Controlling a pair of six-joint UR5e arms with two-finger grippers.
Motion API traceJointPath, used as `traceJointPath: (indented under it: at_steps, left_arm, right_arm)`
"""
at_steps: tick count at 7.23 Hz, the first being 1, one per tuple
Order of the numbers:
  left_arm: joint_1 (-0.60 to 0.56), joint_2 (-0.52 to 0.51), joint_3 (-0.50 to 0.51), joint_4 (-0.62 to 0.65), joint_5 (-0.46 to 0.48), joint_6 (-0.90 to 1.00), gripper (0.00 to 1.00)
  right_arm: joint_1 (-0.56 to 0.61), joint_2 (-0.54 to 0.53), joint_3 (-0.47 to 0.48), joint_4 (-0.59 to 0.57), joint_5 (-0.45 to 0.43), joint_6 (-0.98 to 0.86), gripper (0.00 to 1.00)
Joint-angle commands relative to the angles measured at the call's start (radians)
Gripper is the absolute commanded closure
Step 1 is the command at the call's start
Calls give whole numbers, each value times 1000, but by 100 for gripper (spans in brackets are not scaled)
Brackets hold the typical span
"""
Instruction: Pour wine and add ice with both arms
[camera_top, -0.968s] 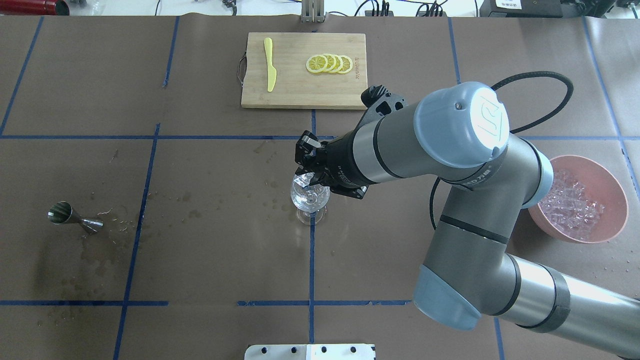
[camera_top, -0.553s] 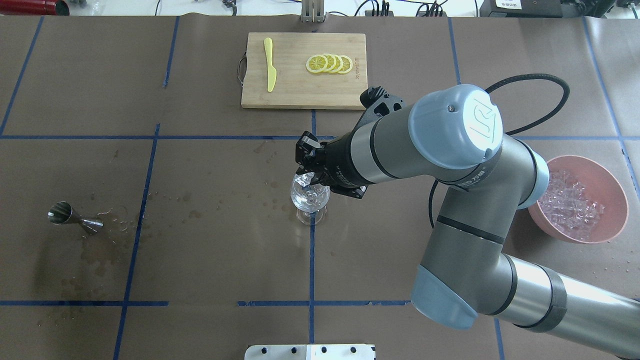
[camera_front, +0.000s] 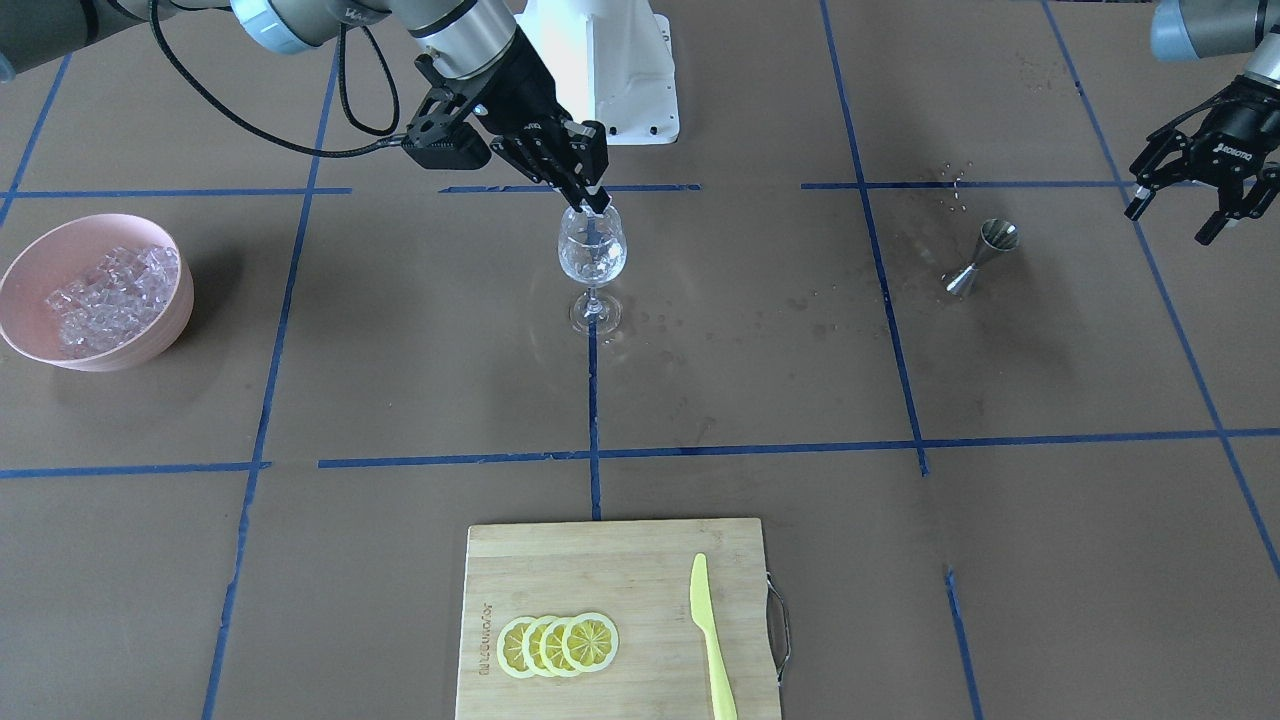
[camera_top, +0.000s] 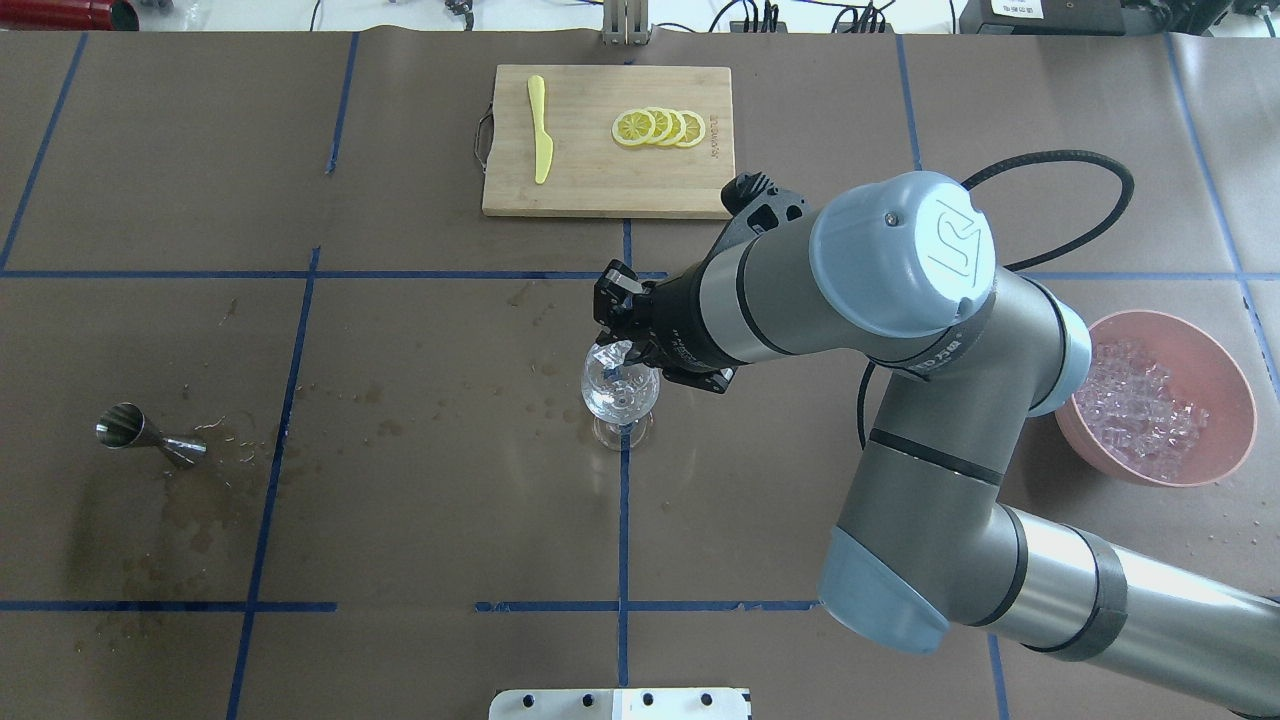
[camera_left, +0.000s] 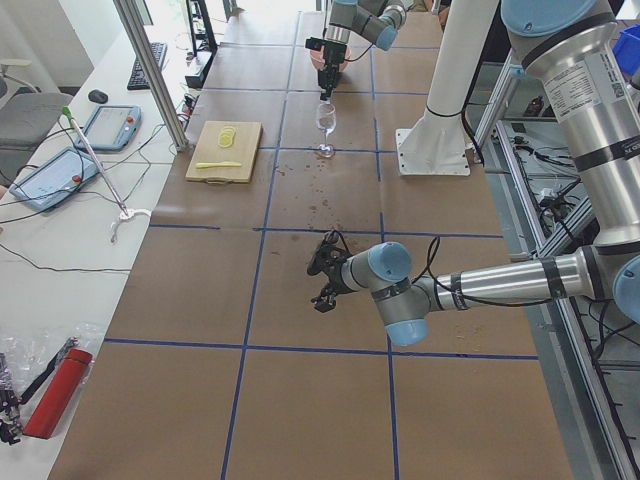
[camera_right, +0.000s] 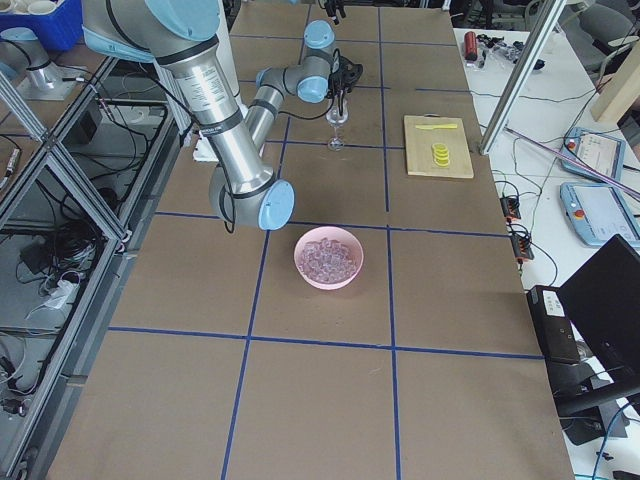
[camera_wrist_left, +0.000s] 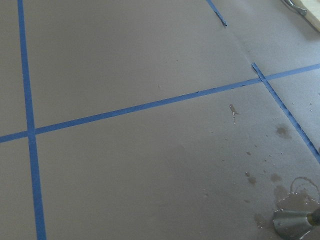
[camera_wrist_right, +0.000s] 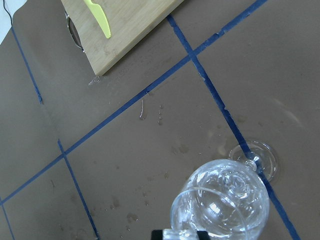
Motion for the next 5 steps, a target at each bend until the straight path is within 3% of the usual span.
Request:
traceJointPath:
  at_steps: [1, 3, 5]
  left_arm:
    - [0, 0, 2, 0, 0, 0, 0]
    - [2, -3, 5, 1, 0, 3, 0]
    - [2, -3, 21, 7, -4, 18, 0]
  right_arm:
    - [1, -3, -1, -1, -3, -1, 0]
    - [48, -31, 22, -1, 16, -10, 0]
    - [231, -183, 50, 13, 202, -146, 0]
